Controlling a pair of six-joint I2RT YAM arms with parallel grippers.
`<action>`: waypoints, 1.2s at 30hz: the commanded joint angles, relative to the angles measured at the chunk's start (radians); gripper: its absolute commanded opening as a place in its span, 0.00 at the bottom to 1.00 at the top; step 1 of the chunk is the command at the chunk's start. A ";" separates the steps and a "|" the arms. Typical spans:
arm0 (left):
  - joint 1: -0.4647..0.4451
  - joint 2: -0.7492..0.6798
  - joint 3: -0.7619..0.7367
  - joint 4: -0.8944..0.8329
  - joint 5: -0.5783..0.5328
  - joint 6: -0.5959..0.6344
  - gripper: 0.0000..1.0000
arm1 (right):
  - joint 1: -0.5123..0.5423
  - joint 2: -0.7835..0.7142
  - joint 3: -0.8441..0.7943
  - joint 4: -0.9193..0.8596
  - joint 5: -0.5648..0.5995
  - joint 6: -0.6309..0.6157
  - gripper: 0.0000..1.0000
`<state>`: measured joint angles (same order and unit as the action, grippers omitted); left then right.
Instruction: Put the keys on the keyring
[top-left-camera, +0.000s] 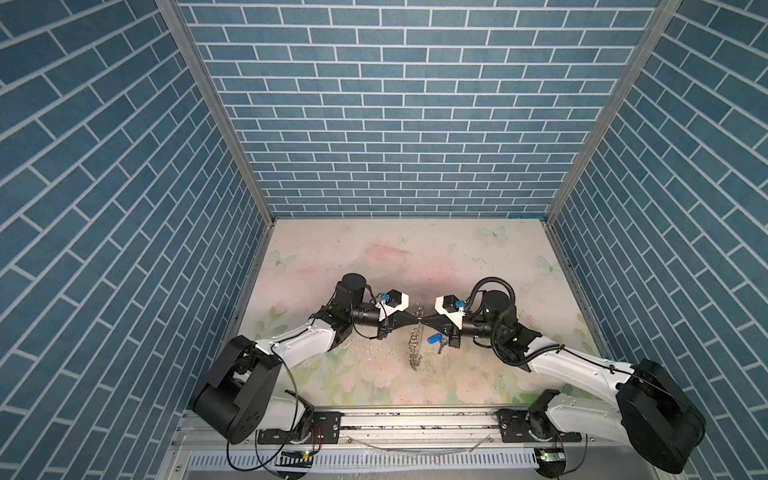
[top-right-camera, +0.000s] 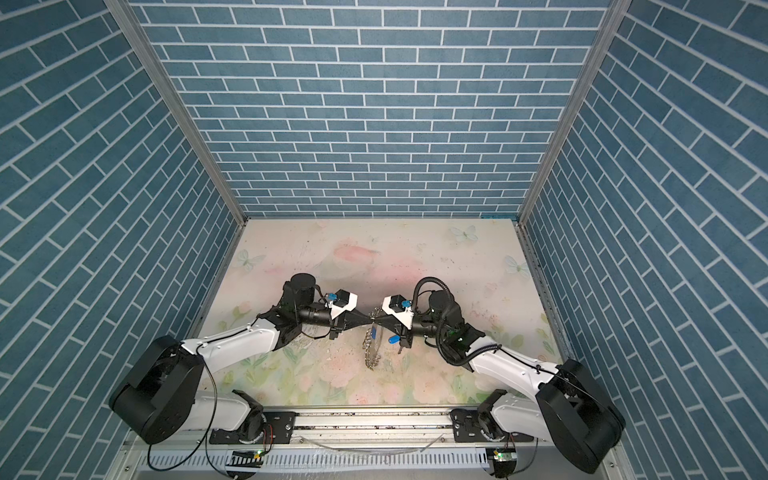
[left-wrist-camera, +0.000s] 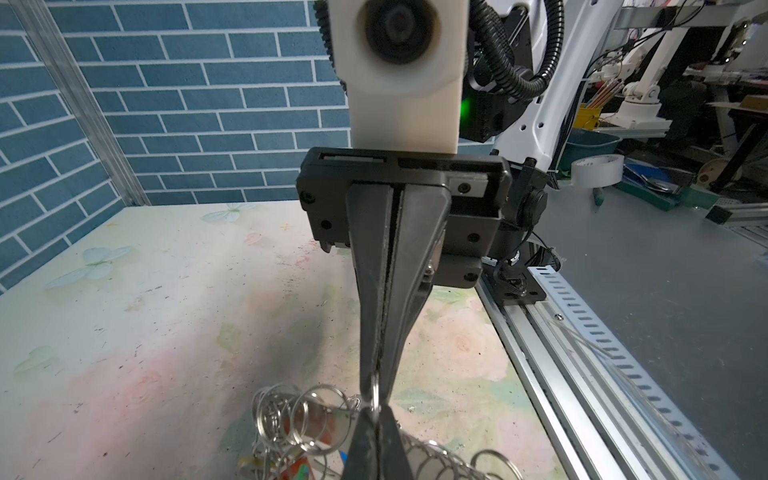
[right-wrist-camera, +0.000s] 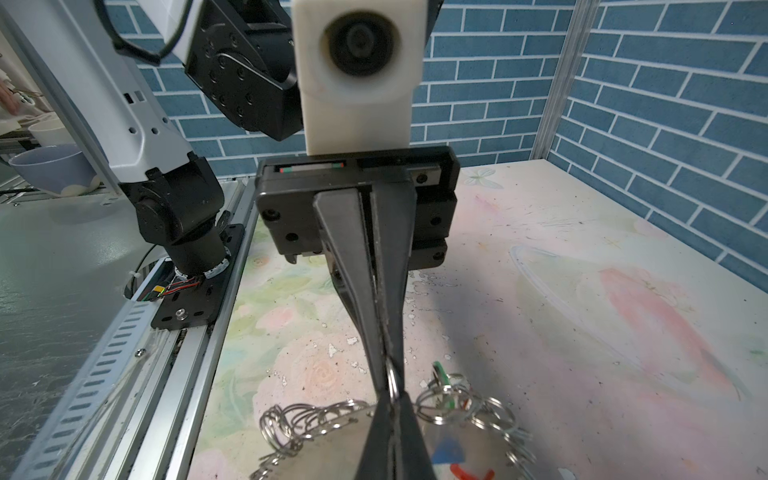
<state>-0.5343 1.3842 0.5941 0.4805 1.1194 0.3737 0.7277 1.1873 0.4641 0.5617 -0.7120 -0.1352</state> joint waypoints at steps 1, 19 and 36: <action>0.007 0.010 0.004 0.020 0.013 -0.004 0.00 | -0.002 -0.006 -0.002 0.059 -0.024 0.006 0.00; 0.007 -0.023 -0.029 0.040 -0.116 0.015 0.00 | -0.007 -0.238 0.099 -0.777 0.559 0.422 0.35; 0.007 -0.034 -0.038 0.050 -0.121 0.020 0.00 | 0.038 0.008 0.049 -0.623 0.543 0.550 0.26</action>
<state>-0.5331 1.3720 0.5640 0.4923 0.9874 0.3820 0.7559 1.1767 0.5266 -0.1238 -0.1852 0.4183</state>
